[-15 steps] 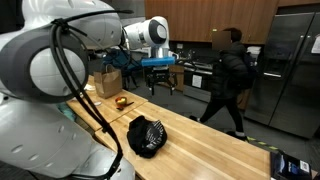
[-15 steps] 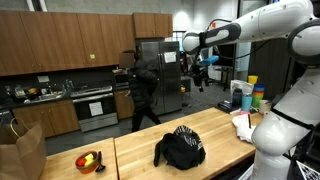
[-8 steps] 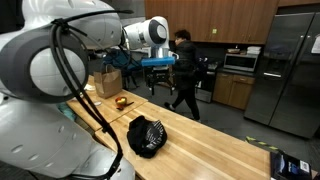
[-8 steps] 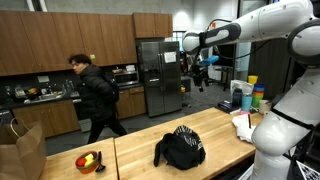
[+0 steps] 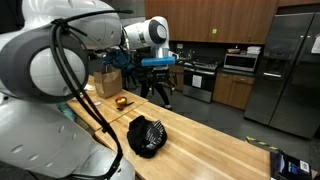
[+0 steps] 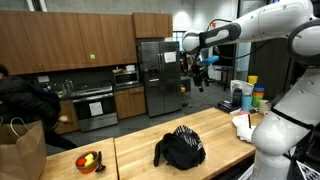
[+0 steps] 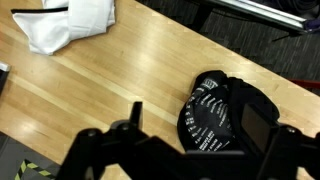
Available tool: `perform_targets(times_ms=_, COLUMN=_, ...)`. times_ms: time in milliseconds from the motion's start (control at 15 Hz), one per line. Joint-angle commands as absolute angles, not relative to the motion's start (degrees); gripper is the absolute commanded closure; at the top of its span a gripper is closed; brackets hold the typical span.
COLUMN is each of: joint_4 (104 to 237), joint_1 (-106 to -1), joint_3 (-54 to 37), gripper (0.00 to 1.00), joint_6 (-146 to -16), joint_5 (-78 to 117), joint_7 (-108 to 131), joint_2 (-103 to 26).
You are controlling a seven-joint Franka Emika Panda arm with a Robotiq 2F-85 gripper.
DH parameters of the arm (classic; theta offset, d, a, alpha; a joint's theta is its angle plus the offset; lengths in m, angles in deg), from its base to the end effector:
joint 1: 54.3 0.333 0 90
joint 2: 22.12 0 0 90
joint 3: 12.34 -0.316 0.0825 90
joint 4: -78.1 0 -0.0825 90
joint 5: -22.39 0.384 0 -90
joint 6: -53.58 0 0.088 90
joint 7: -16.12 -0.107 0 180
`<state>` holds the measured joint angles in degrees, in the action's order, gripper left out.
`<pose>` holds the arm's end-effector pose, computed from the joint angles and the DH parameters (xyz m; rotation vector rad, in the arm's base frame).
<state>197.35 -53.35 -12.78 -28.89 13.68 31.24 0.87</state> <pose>0.4036 -0.0075 0.5728 2.9611 0.4256 -0.3872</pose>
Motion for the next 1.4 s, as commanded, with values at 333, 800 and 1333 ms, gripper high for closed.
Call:
perform_targets(times_ms=333, joint_4=194.70, joint_1=-53.13, joint_3=-11.23, gripper=0.00, joint_6=-28.63, joint_5=10.53, joint_7=33.75, joint_2=-1.48)
perform_targets(times_ms=800, joint_4=201.16, joint_1=-52.09, joint_3=-10.11, gripper=0.00, joint_6=-43.91, joint_5=6.71, joint_7=40.77, joint_2=-0.17)
perform_targets(times_ms=1333, joint_4=212.40, joint_1=-50.18, joint_3=-9.87, gripper=0.00, joint_6=-59.89, joint_5=10.65, joint_7=48.06, joint_2=-2.61)
